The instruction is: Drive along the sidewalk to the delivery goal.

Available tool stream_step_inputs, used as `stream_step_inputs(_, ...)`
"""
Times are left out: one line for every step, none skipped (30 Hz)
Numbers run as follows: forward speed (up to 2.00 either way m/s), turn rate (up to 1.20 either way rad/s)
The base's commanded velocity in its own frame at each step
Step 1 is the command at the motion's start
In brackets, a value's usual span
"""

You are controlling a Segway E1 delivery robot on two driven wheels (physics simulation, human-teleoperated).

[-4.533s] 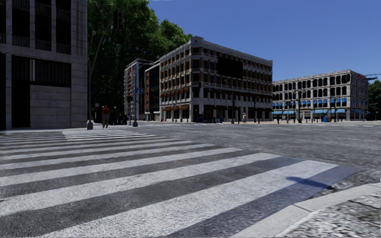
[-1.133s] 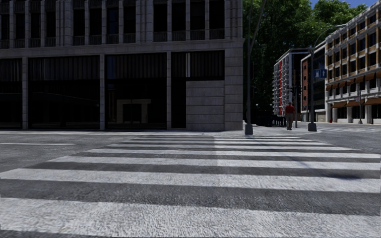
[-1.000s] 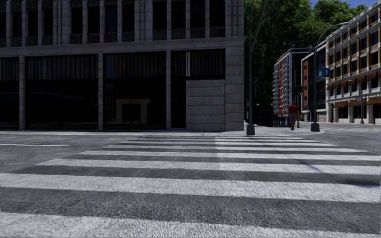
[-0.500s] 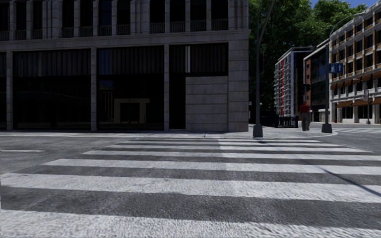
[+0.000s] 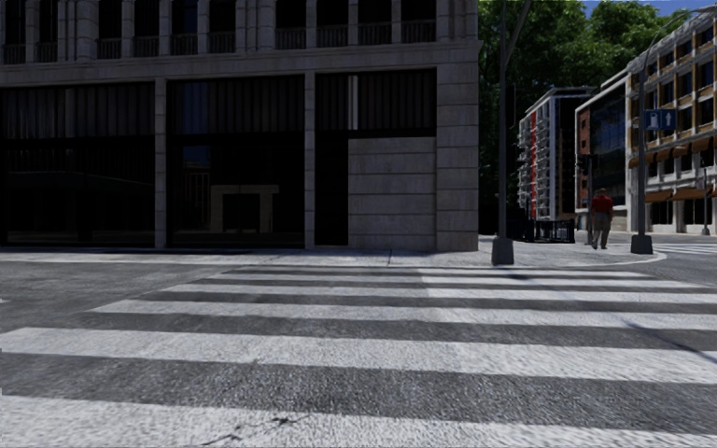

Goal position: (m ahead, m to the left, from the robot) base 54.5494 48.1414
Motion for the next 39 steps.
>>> stream_step_inputs(2.00, 0.00)
stream_step_inputs(2.00, 0.00)
stream_step_inputs(2.00, 0.00)
stream_step_inputs(2.00, 0.00)
stream_step_inputs(2.00, 0.00)
stream_step_inputs(2.00, 0.00)
stream_step_inputs(2.00, 0.00)
stream_step_inputs(2.00, 0.00)
stream_step_inputs(2.00, 0.00)
stream_step_inputs(2.00, 0.00)
stream_step_inputs(2.00, 0.00)
stream_step_inputs(2.00, 0.00)
stream_step_inputs(2.00, 0.00)
stream_step_inputs(2.00, 0.00)
stream_step_inputs(2.00, 0.00)
stream_step_inputs(2.00, 0.00)
stream_step_inputs(2.00, 0.00)
stream_step_inputs(2.00, 0.00)
stream_step_inputs(2.00, 0.00)
stream_step_inputs(2.00, 0.00)
stream_step_inputs(2.00, 0.00)
stream_step_inputs(2.00, 0.00)
stream_step_inputs(2.00, 0.00)
stream_step_inputs(2.00, 0.00)
stream_step_inputs(2.00, 0.00)
stream_step_inputs(2.00, 0.00)
stream_step_inputs(2.00, 0.00)
stream_step_inputs(2.00, 0.00)
stream_step_inputs(2.00, 0.00)
stream_step_inputs(2.00, 0.00)
stream_step_inputs(2.00, 0.00)
stream_step_inputs(2.00, 0.00)
stream_step_inputs(2.00, 0.00)
stream_step_inputs(2.00, 0.00)
stream_step_inputs(2.00, 0.00)
stream_step_inputs(2.00, 0.00)
stream_step_inputs(2.00, 0.00)
stream_step_inputs(2.00, 0.00)
stream_step_inputs(2.00, 0.00)
